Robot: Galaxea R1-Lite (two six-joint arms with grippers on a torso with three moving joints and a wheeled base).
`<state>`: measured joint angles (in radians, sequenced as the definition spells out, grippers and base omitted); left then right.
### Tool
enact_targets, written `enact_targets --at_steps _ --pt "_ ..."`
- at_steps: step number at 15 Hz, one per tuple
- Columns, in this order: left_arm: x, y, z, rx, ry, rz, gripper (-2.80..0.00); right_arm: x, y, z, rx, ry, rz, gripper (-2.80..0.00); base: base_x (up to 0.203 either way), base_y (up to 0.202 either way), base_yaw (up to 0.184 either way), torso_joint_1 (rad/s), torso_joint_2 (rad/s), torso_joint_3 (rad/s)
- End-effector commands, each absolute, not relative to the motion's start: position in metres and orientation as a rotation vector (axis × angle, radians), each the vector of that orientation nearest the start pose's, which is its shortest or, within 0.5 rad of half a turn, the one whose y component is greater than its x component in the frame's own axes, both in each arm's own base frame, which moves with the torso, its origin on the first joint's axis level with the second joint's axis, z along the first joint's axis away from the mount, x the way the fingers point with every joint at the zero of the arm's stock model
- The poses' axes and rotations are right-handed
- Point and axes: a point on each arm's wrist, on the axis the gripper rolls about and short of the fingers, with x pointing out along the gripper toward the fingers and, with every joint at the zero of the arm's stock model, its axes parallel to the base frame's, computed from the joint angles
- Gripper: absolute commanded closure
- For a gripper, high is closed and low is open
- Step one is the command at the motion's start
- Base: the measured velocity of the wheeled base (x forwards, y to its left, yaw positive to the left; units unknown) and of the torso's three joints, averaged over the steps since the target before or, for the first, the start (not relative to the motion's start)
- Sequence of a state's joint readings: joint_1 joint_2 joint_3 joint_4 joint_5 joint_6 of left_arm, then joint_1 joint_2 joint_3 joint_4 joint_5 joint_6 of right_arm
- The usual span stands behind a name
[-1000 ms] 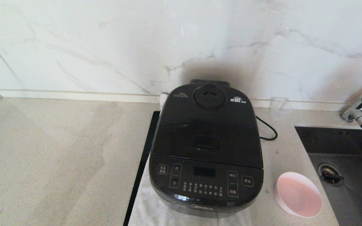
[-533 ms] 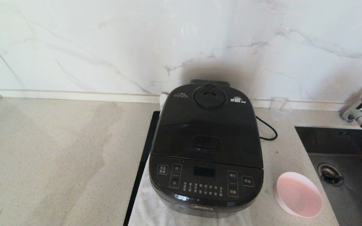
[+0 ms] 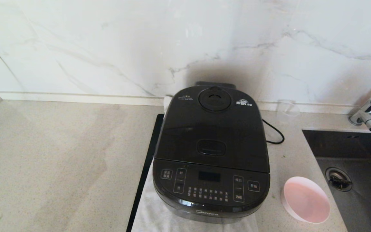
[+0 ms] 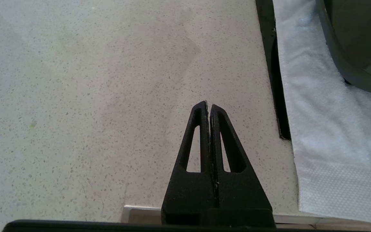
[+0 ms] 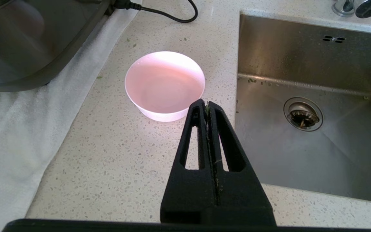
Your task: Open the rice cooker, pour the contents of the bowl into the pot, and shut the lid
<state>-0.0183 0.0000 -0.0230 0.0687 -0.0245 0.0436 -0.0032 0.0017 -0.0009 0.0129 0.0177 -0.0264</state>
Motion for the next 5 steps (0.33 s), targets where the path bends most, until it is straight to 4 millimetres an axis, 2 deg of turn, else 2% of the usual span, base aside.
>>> enact_targets --at_steps 1,5 --pt "-0.0248 -0.0001 0.0747 0.044 0.044 -0.044 0.0 -0.0224 0.0004 0.0749 -0.024 0.02 0.014 0.0 0.0 0.0 0.0 0.0 0.0 0.0" --pt "-0.0248 -0.0001 0.0747 0.044 0.044 -0.044 0.0 -0.0227 0.0004 0.0746 -0.018 0.011 0.014 0.0 0.0 0.0 0.0 0.0 0.0 0.0"
